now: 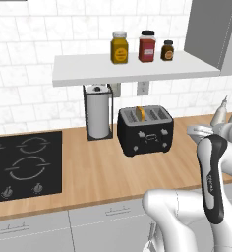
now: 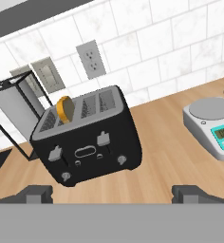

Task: Start the toaster. Once the lever pops up, take the bread to the plate on the dining counter.

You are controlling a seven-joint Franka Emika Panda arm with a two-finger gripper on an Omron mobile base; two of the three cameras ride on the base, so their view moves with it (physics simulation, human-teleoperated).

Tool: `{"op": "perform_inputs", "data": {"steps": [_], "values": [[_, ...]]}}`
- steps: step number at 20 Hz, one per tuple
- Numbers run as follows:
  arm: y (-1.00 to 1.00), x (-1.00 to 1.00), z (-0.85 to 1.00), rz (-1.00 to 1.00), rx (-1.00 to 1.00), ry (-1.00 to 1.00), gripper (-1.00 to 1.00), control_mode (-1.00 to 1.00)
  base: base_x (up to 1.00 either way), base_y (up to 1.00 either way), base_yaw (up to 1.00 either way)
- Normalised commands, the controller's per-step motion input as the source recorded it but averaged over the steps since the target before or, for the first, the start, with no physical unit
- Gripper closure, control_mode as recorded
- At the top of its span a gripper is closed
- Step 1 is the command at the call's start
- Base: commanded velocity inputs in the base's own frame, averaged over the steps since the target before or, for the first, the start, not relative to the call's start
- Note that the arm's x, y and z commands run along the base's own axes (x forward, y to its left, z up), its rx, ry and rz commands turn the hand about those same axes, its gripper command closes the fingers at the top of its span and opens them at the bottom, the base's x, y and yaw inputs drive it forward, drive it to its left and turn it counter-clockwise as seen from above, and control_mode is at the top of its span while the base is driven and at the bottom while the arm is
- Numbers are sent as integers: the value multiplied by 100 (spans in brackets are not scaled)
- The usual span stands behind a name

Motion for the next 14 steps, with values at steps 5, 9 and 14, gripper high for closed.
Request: {"op": "perform_inputs", "data": {"steps": [5, 9, 14], "values": [[0, 0, 0, 0, 0, 0, -100, -100, 0, 0, 0], [0, 0, 0, 0, 0, 0, -100, -100, 0, 0, 0], [0, 0, 0, 0, 0, 0, -100, -100, 0, 0, 0]]}}
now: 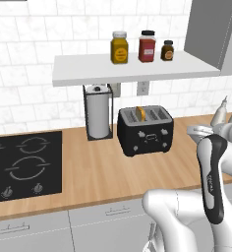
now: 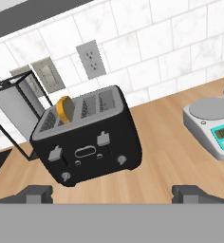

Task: Start the toaster. Once the lever pops up, take the bread to the plate on the dining counter.

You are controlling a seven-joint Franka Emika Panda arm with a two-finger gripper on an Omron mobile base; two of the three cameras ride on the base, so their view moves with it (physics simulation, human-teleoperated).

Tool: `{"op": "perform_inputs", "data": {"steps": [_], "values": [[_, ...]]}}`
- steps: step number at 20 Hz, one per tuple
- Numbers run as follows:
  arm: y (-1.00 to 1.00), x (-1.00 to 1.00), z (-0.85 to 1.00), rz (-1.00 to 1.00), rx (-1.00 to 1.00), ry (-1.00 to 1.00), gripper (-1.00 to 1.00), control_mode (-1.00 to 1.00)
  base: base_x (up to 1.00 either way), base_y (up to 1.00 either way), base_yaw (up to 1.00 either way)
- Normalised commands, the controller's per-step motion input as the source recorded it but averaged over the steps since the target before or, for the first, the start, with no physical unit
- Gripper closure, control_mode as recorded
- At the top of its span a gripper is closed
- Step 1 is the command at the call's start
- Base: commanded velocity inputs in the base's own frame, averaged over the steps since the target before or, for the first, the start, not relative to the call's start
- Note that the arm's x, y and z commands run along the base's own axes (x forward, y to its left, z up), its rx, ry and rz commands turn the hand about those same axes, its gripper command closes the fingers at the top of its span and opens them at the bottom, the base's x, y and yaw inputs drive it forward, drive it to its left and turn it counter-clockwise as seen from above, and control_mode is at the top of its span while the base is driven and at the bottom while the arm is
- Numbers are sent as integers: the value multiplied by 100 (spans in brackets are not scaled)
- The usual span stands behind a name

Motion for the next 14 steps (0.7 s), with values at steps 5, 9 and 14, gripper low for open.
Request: {"op": "perform_inputs", "data": {"steps": [5, 9, 14], "values": [[0, 0, 0, 0, 0, 0, -100, -100, 0, 0, 0], [0, 0, 0, 0, 0, 0, -100, -100, 0, 0, 0], [0, 0, 0, 0, 0, 0, -100, -100, 0, 0, 0]]}}
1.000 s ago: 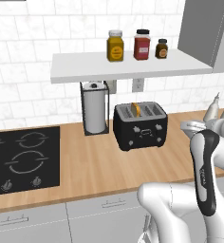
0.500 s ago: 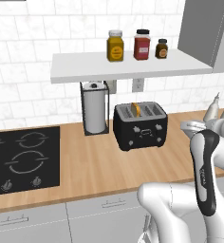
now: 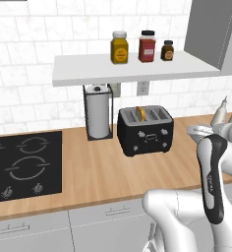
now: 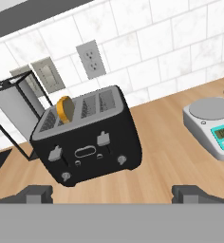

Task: Start the toaster. Once the lever pops up, take the bread to the plate on the dining counter.

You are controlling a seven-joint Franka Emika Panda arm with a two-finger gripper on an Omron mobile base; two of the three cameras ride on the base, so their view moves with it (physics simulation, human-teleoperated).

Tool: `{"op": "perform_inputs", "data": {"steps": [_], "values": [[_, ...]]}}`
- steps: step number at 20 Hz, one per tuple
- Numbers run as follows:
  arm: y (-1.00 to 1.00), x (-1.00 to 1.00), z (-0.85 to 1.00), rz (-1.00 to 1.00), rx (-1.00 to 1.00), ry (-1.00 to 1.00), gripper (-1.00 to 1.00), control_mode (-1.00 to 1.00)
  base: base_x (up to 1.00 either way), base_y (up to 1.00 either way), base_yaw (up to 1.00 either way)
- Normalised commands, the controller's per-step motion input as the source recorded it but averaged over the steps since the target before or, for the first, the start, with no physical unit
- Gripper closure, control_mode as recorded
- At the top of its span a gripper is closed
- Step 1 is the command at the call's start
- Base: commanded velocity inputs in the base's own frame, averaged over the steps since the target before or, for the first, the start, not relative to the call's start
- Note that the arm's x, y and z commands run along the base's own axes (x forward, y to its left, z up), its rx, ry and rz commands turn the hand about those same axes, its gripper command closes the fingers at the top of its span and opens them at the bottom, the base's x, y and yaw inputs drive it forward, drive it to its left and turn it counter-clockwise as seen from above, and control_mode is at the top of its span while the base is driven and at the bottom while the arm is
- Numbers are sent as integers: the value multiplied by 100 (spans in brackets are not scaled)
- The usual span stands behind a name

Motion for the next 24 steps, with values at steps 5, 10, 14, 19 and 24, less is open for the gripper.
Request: {"op": "perform_inputs", "data": {"steps": [5, 10, 14, 19, 24], "values": [[0, 0, 0, 0, 0, 0, -100, -100, 0, 0, 0], [0, 0, 0, 0, 0, 0, -100, -100, 0, 0, 0], [0, 0, 0, 0, 0, 0, -100, -100, 0, 0, 0], [0, 0, 0, 0, 0, 0, -100, -100, 0, 0, 0], [0, 0, 0, 0, 0, 0, -100, -100, 0, 0, 0]]}}
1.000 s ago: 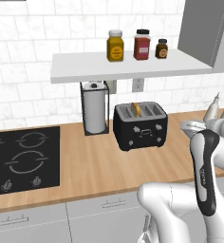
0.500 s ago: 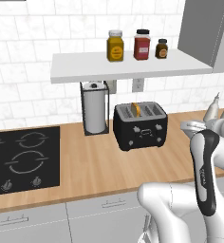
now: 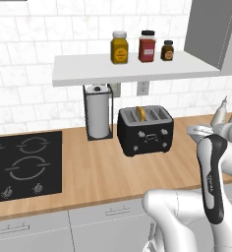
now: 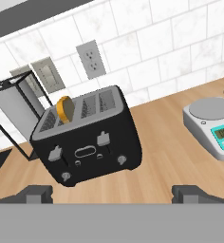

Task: Start the toaster. Once the lever pops up, take the bread to the plate on the dining counter.

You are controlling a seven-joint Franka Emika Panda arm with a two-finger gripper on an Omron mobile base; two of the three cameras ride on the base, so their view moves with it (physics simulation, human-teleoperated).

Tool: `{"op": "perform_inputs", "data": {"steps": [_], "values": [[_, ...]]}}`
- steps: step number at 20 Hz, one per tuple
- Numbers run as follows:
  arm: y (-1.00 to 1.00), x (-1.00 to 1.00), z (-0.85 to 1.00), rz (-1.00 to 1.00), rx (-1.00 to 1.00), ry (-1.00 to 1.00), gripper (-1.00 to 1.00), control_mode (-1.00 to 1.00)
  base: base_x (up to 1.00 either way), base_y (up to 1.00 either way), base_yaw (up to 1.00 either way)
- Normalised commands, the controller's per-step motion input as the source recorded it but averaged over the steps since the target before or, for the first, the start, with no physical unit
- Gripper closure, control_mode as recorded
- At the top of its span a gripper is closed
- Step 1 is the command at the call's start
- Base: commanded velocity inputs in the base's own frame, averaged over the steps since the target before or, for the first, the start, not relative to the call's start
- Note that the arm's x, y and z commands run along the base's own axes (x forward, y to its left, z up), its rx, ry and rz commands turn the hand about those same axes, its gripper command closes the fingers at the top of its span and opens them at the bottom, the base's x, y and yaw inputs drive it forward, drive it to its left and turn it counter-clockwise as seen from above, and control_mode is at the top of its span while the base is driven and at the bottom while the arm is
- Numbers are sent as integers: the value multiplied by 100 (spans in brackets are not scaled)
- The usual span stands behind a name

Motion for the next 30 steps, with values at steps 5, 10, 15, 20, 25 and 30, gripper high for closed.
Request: {"op": "perform_inputs", "data": {"steps": [5, 10, 15, 20, 25, 30], "values": [[0, 0, 0, 0, 0, 0, -100, -100, 0, 0, 0], [0, 0, 0, 0, 0, 0, -100, -100, 0, 0, 0], [0, 0, 0, 0, 0, 0, -100, -100, 0, 0, 0], [0, 0, 0, 0, 0, 0, -100, -100, 0, 0, 0], [0, 0, 0, 0, 0, 0, -100, -100, 0, 0, 0], [0, 0, 0, 0, 0, 0, -100, -100, 0, 0, 0]]}}
